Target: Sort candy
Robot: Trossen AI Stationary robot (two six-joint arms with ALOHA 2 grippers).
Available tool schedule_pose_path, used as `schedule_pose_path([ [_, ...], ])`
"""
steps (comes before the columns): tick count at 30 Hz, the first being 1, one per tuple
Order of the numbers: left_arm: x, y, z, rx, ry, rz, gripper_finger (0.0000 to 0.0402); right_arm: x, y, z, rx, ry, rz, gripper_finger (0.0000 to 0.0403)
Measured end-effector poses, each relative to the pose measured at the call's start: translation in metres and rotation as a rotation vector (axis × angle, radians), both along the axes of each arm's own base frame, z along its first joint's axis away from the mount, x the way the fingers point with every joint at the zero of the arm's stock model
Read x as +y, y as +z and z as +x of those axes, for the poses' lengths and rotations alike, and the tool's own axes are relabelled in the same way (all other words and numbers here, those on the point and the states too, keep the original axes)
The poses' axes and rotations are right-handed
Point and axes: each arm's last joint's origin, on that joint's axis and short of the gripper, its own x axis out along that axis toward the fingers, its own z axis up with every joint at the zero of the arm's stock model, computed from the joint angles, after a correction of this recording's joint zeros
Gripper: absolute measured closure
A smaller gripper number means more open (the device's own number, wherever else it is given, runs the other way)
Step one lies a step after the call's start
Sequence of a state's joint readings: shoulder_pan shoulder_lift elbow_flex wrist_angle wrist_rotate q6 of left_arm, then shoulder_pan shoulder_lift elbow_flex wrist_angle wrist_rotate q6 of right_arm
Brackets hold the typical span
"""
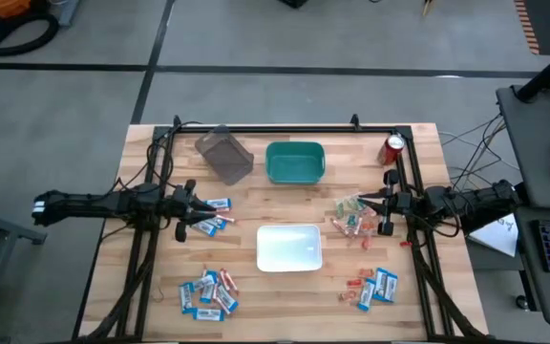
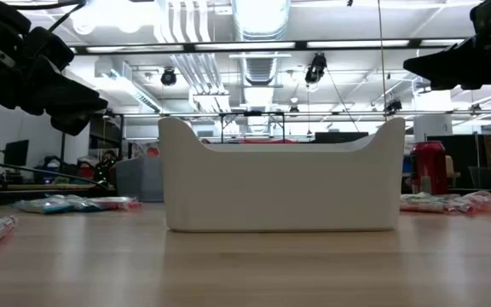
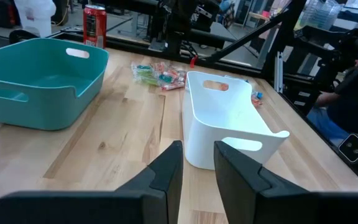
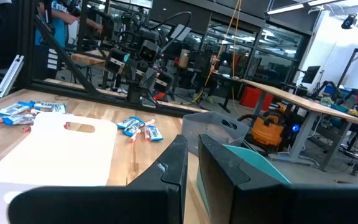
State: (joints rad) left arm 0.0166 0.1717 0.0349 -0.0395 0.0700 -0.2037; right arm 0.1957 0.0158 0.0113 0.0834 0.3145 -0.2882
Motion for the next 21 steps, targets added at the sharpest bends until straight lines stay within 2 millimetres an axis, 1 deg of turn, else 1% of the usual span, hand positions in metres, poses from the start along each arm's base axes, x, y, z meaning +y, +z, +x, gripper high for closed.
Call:
schedule_pose_path([
  [21,0.0,0.0,0.0,0.0,0.0,0.0,0.0326,0.0,0.0,0.0,0.0,0.0,0.0,0.0369],
])
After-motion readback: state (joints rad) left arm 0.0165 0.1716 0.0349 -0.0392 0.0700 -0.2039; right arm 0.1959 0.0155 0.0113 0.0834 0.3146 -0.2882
